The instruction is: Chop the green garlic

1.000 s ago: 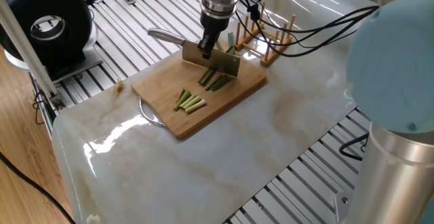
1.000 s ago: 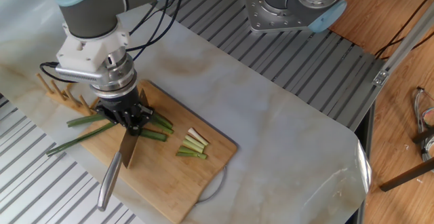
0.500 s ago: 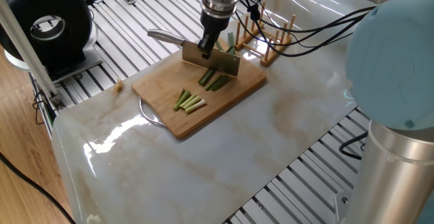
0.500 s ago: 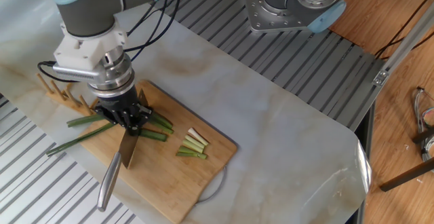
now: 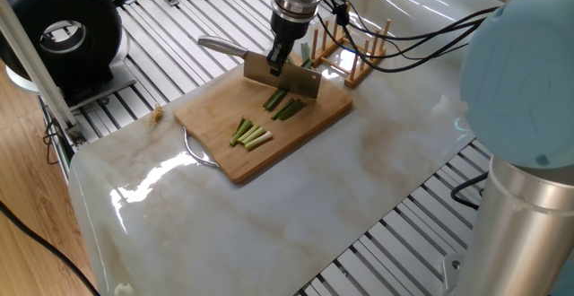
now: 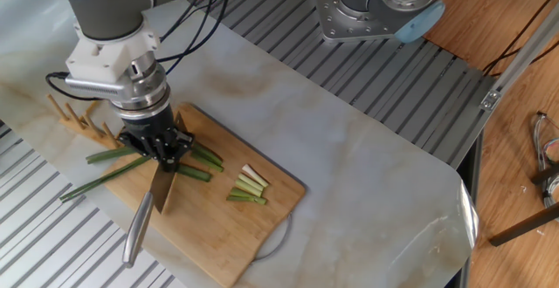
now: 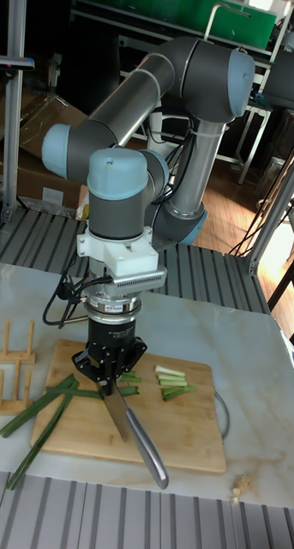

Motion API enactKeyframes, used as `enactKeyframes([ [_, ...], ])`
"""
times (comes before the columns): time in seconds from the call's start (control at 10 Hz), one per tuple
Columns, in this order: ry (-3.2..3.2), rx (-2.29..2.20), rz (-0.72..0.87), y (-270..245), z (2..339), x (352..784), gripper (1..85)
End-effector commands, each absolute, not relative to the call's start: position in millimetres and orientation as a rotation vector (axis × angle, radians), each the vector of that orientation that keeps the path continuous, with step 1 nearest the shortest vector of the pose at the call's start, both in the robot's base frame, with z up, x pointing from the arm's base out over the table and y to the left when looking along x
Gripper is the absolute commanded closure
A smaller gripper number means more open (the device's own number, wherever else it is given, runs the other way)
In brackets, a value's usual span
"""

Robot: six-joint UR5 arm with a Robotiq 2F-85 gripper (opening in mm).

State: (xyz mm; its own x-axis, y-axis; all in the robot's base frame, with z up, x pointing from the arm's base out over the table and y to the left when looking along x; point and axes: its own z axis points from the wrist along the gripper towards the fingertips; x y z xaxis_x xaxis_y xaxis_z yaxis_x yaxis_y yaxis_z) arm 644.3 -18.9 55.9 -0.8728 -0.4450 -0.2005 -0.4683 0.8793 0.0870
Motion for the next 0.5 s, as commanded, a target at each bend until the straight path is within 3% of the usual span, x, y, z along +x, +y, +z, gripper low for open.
enactKeyframes([
  [0.0, 2.865, -0.692, 0.223, -16.0, 54.1, 646.2, 84.3],
  [0.4, 2.878, -0.684, 0.208, -18.8, 56.0, 648.0, 84.3],
])
